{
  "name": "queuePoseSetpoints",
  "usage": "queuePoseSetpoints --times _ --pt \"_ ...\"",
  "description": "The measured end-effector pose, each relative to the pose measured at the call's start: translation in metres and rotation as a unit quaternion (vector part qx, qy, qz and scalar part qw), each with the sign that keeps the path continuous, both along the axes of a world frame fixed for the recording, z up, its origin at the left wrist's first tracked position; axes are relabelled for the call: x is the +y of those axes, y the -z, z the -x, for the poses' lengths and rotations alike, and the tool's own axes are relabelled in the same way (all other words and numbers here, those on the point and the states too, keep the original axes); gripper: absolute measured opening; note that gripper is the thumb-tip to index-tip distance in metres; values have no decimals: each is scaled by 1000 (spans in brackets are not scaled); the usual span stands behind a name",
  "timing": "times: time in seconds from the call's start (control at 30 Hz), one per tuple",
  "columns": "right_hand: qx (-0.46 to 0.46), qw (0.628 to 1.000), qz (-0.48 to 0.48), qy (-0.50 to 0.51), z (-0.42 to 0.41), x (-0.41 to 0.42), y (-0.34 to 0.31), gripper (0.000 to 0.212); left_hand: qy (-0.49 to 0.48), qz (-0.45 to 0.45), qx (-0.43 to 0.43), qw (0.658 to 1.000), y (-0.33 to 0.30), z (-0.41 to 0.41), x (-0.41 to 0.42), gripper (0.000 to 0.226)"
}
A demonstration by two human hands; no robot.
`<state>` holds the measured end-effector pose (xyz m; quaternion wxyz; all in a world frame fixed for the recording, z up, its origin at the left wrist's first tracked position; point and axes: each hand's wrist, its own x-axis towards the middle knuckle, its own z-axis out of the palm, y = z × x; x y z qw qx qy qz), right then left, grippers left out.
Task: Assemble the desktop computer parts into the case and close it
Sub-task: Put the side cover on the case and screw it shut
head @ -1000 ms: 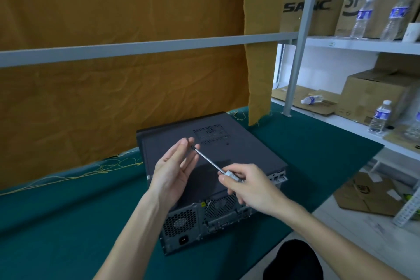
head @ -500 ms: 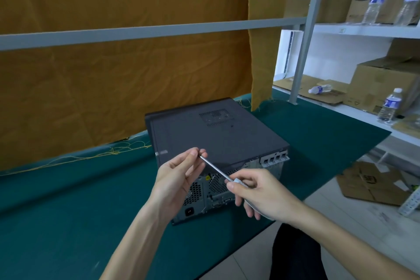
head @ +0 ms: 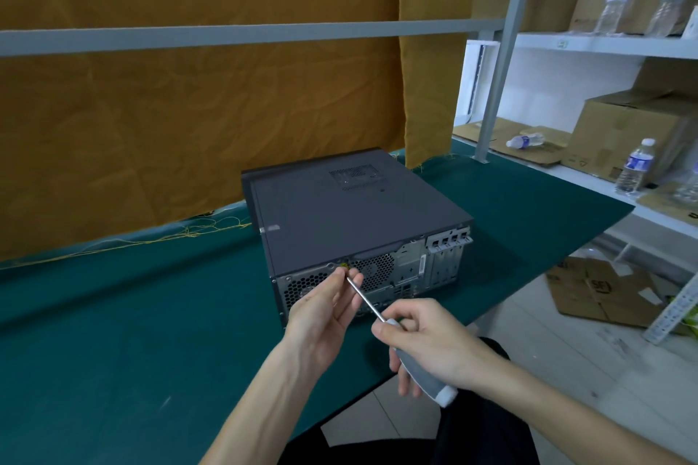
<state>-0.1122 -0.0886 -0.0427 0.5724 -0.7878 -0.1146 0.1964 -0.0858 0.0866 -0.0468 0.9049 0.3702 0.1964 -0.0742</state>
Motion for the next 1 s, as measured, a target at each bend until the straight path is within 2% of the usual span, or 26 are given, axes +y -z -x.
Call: queuePoseSetpoints --times 0.6,1.0 --pt "5 1000 6 24 -1 27 -10 26 -14 7 -3 1000 -1 -15 4 15" --pt "15 999 2 35 -1 28 -10 27 12 0 -5 1000 3 -15 3 26"
